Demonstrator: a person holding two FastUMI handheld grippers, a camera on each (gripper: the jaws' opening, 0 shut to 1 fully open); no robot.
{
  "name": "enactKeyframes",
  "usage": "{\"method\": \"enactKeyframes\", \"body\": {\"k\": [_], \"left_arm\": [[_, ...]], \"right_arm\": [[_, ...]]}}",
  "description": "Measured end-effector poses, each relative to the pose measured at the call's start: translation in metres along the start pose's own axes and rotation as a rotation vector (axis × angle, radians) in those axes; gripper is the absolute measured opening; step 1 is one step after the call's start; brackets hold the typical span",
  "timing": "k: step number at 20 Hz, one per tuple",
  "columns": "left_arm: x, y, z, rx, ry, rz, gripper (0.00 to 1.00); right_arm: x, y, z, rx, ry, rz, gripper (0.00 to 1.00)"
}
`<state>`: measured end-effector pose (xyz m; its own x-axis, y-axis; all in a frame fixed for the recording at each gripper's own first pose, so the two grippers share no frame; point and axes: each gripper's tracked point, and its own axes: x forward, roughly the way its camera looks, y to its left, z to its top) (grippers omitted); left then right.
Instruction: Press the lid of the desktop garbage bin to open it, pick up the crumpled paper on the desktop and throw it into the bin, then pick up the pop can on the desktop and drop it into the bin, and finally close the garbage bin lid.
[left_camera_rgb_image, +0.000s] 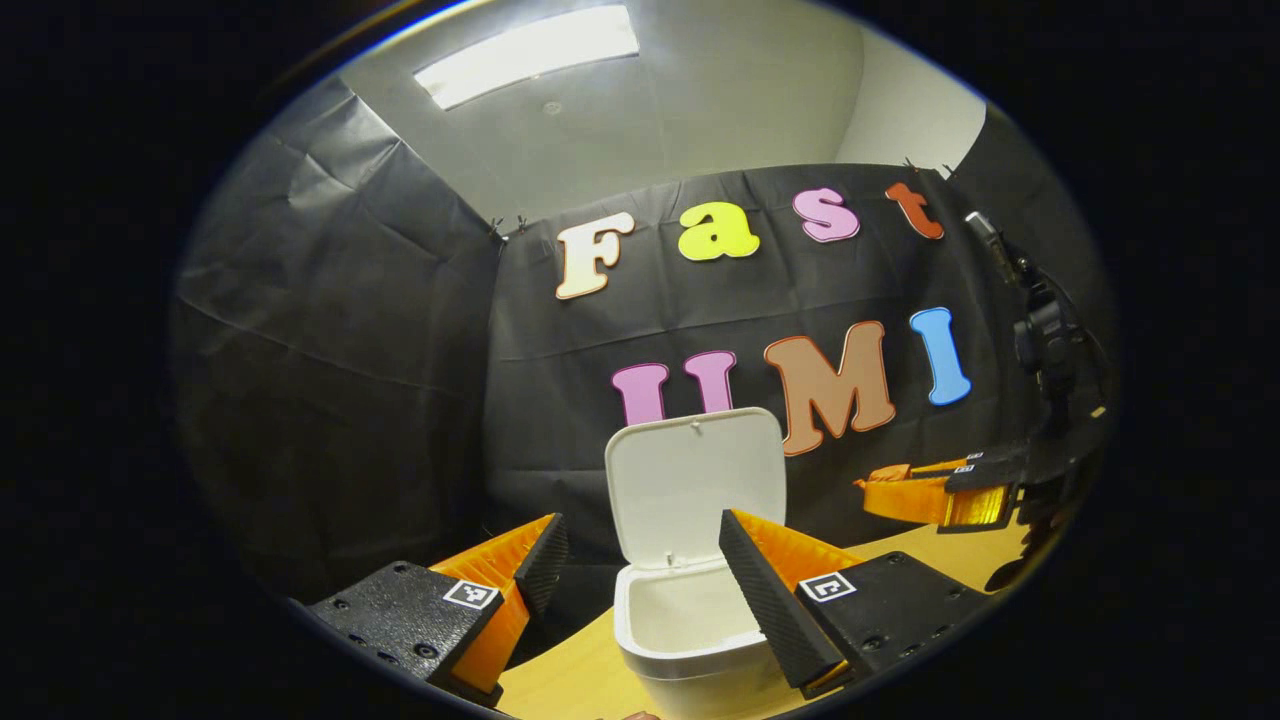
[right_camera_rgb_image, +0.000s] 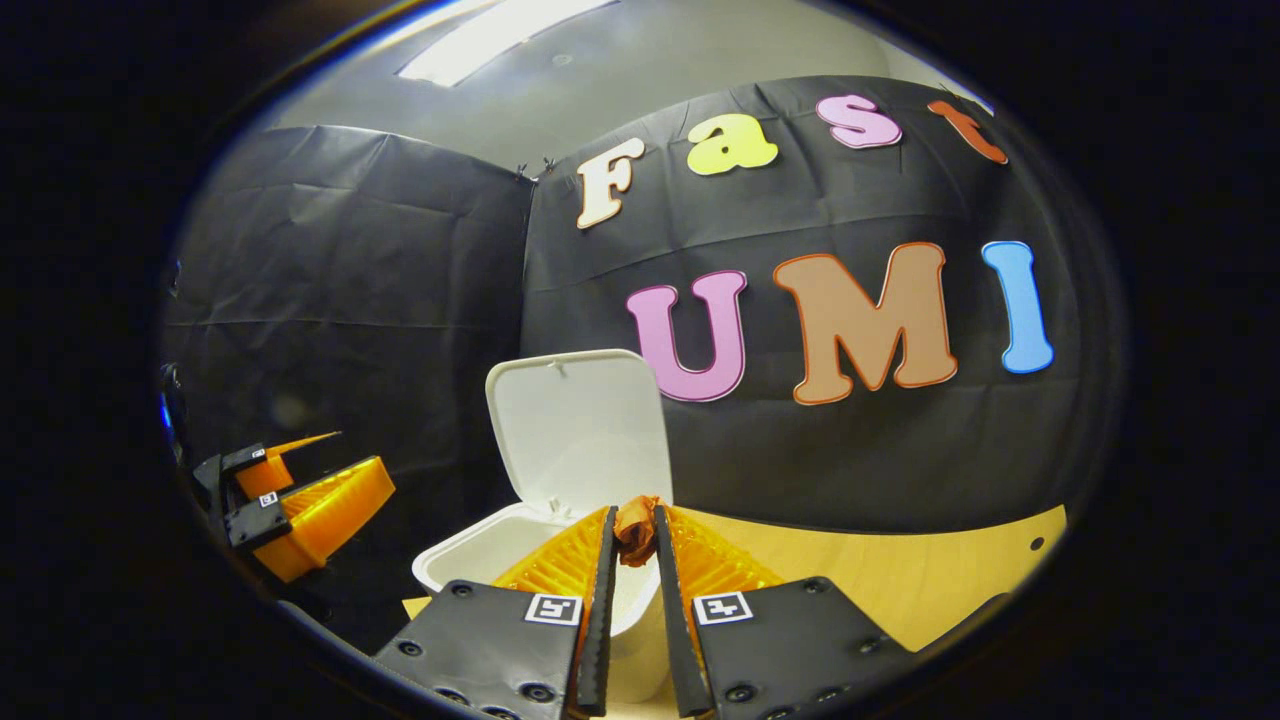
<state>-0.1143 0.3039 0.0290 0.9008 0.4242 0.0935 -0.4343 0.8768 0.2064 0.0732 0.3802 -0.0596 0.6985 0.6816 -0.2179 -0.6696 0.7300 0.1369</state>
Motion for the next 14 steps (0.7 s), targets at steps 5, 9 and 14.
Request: {"method": "enactKeyframes", "body": {"k": [5,9,14], "left_arm": [[0.005,0.027,-0.015,0.000,0.027,0.020,0.93],[0.009,0.035,-0.021,0.002,0.037,0.022,0.93],[0.014,0.025,-0.020,-0.007,0.027,-0.010,0.93]], "right_arm": [[0.026,0.018,-0.017,0.004,0.043,0.004,0.32],[0.027,0.025,-0.022,0.027,0.049,-0.005,0.80],[0.015,0.012,-0.012,0.018,0.017,-0.056,0.88]]}}
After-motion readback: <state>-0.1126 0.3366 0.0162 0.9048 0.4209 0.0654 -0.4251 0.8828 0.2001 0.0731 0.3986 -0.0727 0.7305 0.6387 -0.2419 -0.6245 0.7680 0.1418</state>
